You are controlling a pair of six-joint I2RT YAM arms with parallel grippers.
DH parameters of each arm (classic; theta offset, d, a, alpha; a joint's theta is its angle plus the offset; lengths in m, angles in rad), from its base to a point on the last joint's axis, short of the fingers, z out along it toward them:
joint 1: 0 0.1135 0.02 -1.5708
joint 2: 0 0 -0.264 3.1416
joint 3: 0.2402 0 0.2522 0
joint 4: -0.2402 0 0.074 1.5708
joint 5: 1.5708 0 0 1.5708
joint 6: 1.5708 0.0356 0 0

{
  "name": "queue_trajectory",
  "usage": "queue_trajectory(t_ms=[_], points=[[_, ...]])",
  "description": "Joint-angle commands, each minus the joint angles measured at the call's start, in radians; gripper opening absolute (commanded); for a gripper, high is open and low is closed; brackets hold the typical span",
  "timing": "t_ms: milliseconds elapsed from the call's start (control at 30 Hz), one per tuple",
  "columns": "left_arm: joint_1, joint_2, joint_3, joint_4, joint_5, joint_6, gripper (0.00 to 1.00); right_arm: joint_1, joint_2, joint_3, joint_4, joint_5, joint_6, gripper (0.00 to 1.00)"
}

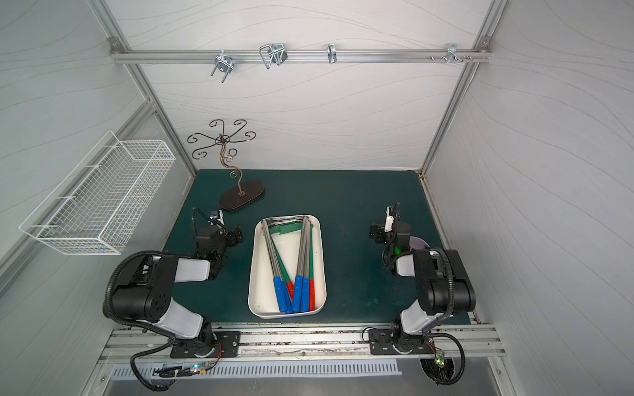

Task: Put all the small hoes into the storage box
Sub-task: Reset both arms

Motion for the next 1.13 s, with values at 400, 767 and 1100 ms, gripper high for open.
queue_trajectory(t_ms=[400, 767, 1100], points=[[-0.059, 0.006, -0.04, 0.18, -0.159, 0.048, 1.0, 0.009, 0.005, 0.013, -0.016, 0.009, -0.019, 0.99], [-0.058, 0.006, -0.037, 0.176, -0.157, 0.048, 1.0, 0.008, 0.004, 0.013, -0.016, 0.011, -0.02, 0.99], [-0.056, 0.005, -0.034, 0.167, -0.152, 0.046, 1.0, 0.008, 0.002, 0.013, -0.016, 0.011, -0.019, 0.99]])
